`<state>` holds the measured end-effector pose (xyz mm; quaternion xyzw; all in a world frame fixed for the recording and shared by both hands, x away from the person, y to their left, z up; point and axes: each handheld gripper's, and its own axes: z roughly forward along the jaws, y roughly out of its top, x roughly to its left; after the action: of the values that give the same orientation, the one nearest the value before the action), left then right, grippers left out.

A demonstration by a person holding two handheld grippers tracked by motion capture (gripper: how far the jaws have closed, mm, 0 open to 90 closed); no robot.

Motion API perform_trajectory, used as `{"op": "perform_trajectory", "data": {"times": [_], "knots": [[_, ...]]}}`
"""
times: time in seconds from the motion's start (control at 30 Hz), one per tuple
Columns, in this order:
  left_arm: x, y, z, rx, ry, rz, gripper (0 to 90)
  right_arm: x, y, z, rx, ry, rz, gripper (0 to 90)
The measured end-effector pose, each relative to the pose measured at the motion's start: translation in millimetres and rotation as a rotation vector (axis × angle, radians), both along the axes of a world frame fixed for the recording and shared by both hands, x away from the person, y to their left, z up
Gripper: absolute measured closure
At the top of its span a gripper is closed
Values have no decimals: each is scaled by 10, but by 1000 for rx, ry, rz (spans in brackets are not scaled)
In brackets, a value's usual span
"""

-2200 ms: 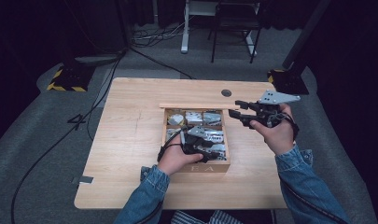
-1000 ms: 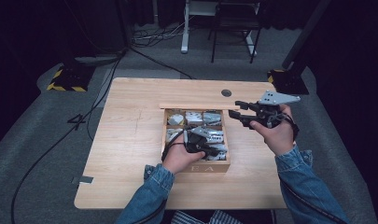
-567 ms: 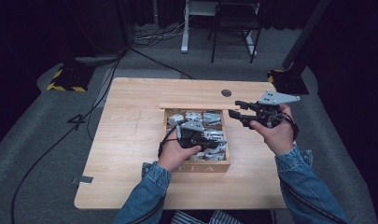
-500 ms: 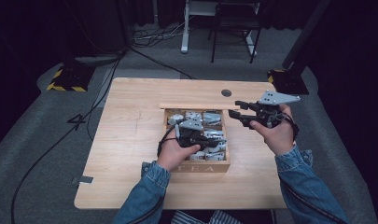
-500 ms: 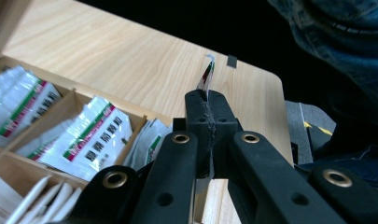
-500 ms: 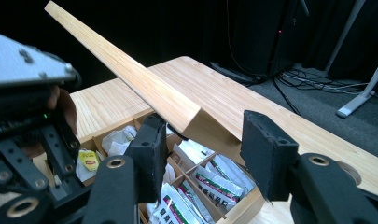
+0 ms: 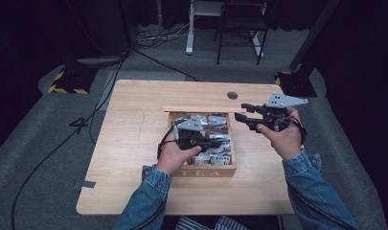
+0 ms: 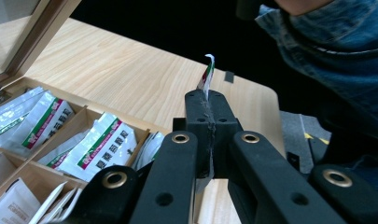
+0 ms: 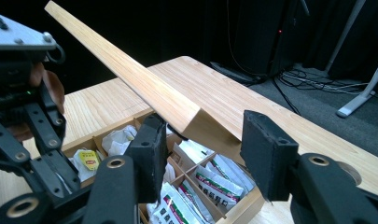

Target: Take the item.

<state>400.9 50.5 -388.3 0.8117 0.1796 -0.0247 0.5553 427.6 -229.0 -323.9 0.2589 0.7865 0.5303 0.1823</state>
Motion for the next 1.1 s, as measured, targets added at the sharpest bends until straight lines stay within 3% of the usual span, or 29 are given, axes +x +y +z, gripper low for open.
{"op": "perform_trajectory", "data": {"times": [0.37,0.7,0.83,1.1], "knots": [[-94,279,120,-5,-22,35,898,8,-4,3,0,1,5,519],[-192,617,176,-3,-35,99,898,18,-9,8,-6,0,15,519],[-272,793,185,54,-54,109,897,20,-8,13,-8,-1,15,521],[-417,1235,212,37,-68,175,896,4,-1,9,-10,-4,7,522]]}}
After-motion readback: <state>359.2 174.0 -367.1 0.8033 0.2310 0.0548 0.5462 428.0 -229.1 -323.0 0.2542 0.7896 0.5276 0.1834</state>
